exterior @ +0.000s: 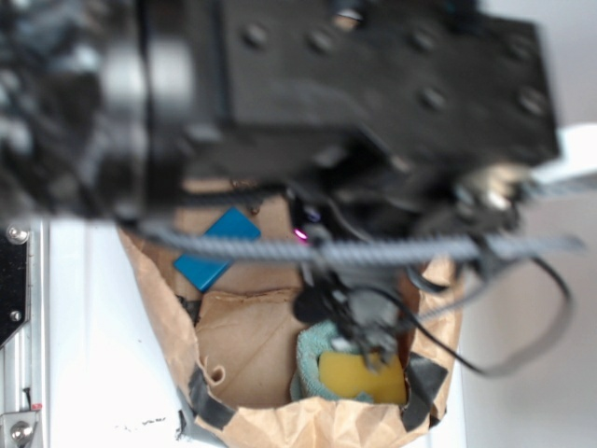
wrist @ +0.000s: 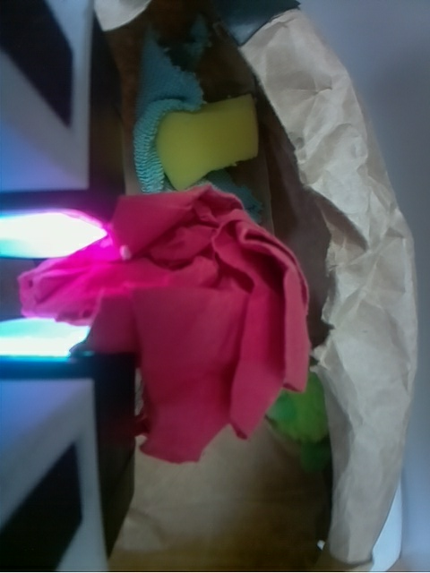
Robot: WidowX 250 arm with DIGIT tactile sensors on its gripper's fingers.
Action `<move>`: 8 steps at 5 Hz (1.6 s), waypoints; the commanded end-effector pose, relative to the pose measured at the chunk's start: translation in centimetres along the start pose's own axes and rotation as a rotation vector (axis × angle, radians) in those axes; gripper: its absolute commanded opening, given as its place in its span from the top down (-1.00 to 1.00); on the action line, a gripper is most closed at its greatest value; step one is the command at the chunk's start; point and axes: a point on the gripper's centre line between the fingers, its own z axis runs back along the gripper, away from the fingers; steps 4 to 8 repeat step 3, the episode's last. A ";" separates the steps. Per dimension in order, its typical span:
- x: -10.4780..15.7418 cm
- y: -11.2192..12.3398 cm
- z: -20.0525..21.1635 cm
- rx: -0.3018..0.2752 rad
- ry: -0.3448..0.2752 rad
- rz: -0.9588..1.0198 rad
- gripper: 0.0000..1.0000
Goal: Grab the red paper.
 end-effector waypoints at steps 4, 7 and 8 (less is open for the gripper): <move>-1.3 6.5 0.9 0.004 -0.152 -0.003 1.00; -1.3 6.5 0.9 0.004 -0.152 -0.003 1.00; -1.3 6.5 0.9 0.004 -0.152 -0.003 1.00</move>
